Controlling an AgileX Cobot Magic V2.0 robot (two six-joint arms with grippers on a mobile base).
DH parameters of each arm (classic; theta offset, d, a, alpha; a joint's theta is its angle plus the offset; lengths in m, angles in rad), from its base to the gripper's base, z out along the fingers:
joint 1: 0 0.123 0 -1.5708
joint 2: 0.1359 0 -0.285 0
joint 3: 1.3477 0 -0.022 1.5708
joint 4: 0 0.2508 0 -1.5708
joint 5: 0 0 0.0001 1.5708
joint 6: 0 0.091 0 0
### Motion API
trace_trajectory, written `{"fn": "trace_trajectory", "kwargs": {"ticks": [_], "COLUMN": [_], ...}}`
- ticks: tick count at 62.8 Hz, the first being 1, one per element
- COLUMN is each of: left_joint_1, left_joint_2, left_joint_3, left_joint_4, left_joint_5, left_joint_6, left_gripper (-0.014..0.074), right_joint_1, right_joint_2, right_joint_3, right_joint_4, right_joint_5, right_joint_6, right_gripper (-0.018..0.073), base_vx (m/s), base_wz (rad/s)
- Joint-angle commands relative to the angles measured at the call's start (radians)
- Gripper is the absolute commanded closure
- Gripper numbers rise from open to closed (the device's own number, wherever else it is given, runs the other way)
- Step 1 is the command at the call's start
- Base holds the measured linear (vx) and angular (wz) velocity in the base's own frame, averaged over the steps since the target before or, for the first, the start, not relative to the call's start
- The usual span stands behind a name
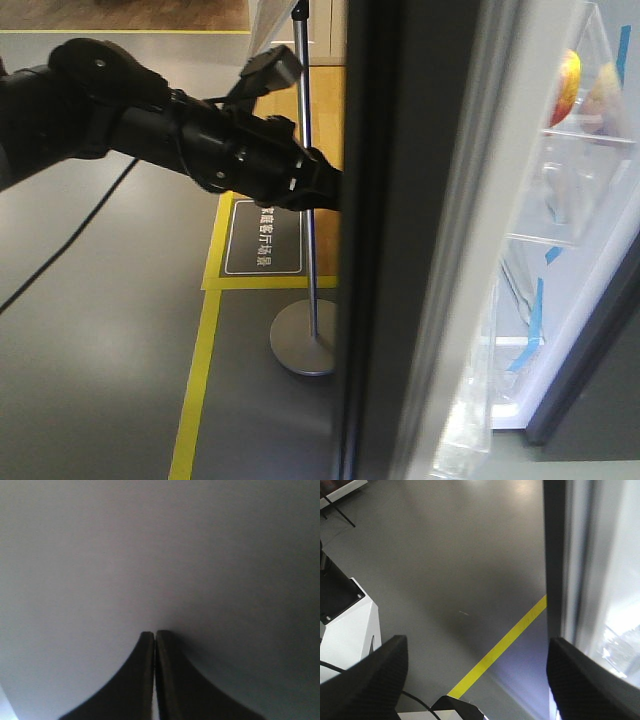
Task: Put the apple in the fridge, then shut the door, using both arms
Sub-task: 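Push the refrigerator door shut with the left arm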
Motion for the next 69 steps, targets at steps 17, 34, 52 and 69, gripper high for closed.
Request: {"fn": "trace_trajectory", "kwargs": {"ticks": [17, 34, 52, 69], "left_joint_1": [-0.043, -0.045, -0.073, -0.074], "left_joint_2": [-0.055, -0.061, -0.085, -0.257], "left_joint_3": [-0.033, -0.033, -0.033, 0.003], "left_joint_4": [-0.072, -0.189, -0.175, 0.208], "left_joint_5": [0.007, -0.040, -0.052, -0.122], "left_joint_6": [0.021, 0.059, 0.105, -0.102], "left_gripper": [0.0603, 0.0603, 0.0603, 0.0603], "right_joint_1": [-0.002, -0.002, -0.002, -0.002], "right_joint_2": [0.015, 0.015, 0.015, 0.015], "right_joint_3": [-0.023, -0.023, -0.023, -0.023], "right_joint_4": [0.038, 0.038, 0.038, 0.038], "right_joint_5": [-0.048, -0.048, -0.048, -0.048], "right_joint_6": [-0.006, -0.006, -0.006, -0.006], "right_gripper": [0.0012, 0.0012, 0.0012, 0.0012], "base_vx": [0.00, 0.00, 0.00, 0.00], "base_wz": [0.00, 0.00, 0.00, 0.00]}}
